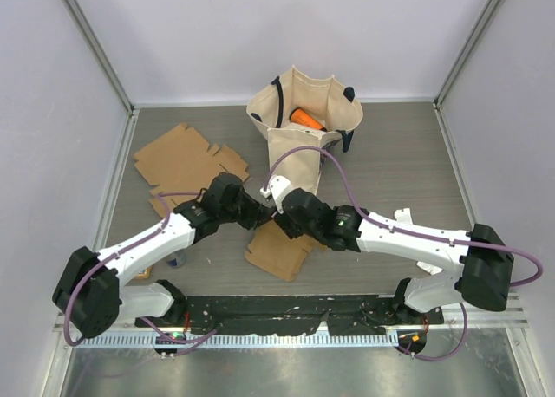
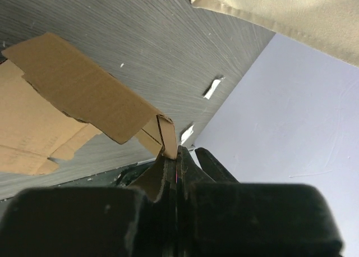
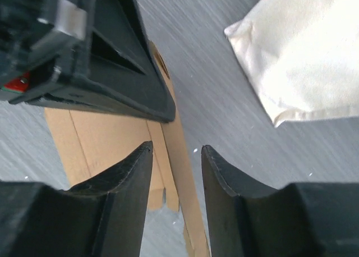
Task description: Fold the paper box
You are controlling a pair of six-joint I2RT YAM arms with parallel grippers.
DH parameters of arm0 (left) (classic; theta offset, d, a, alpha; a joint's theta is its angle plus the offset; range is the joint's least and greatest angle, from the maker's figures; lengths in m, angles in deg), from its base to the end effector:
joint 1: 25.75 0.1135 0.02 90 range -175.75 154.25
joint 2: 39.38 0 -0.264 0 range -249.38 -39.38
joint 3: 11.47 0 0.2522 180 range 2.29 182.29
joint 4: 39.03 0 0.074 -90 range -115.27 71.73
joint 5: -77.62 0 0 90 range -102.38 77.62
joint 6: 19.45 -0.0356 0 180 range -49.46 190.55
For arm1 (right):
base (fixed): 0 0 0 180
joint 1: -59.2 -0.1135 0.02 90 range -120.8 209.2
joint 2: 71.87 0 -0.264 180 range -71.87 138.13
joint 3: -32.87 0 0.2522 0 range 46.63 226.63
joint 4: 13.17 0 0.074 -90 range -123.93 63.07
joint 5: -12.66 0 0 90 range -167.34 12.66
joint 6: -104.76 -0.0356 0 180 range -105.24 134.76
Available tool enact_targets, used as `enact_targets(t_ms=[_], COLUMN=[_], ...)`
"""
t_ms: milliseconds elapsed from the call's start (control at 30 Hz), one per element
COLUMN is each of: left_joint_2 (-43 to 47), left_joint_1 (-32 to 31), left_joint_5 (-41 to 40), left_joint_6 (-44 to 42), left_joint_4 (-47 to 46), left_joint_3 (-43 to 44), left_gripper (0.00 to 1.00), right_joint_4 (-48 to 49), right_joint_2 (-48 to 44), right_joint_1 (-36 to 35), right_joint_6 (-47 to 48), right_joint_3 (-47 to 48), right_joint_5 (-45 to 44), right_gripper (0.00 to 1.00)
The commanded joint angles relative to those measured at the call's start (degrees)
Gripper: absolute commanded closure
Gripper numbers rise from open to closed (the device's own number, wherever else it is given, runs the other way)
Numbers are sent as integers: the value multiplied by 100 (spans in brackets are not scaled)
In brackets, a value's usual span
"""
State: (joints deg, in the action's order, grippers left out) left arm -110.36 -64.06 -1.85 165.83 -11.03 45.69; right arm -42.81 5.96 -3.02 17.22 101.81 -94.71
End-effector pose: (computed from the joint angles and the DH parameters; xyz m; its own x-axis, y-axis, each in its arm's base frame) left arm 0.2001 -0.1663 0.2302 -0.6652 -0.7221 0.1899 -0.5869 0.3484 -0.7309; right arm 0.1483 0.2587 0.2653 -0.2585 -0.5786 -0.7736 -0.7473 0.6272 -0.2194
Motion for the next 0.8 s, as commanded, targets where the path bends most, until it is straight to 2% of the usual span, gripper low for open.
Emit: enact_targets(t_ms=[0, 100, 233, 267, 300, 333, 367, 400, 433, 467, 567, 767], left_joint_2=[427, 497, 480, 471, 488, 497, 515, 550, 568, 585, 673, 524], left_joint_1=[-19, -10, -10, -10, -10, -10, -10, -19, -19, -19, -54, -54], left_joint_5=[-323, -349, -375, -393, -437, -481, -525, -638, -683, -718, -797, -605], left_joint_6=[-239, -194, -177, -160, -125, -116, -133, -150, -168, -168, -125, -107], left_joint_4=[-718, -1088, -1397, -1537, -1747, -1888, -2038, -2292, -2398, -2634, -3529, -4042], left_joint_3=[-330, -560, -762, -806, -920, -990, -1052, -1140, -1175, -1210, -1570, -1861], left_gripper=[100, 100, 100, 100, 100, 100, 100, 100, 100, 100, 100, 100], right_joint_4=[-1064, -1637, -1559, -1289, -1121, -919, -343, 20, 345, 836, 1533, 3140], right_joint_2=[-302, -652, -1303, -1461, -1628, -2082, -2304, -2576, -2901, -3043, -3177, -2756], right_joint_1=[-27, -19, 174, 253, 367, 429, 464, 491, 500, 509, 579, 570], right_joint_6=[-1869, -3021, -4497, -4804, -5538, -5989, -6516, -6913, -7761, -8152, -8788, -10043], right_joint_3=[528, 573, 126, -14, -364, -576, -805, -1346, -1613, -1850, -2441, -3389], right_joint_5=[-267, -268, 100, 232, 347, 426, 470, 488, 454, 366, 383, 348], right_gripper=[53, 53, 49, 49, 49, 48, 48, 44, 40, 37, 35, 38])
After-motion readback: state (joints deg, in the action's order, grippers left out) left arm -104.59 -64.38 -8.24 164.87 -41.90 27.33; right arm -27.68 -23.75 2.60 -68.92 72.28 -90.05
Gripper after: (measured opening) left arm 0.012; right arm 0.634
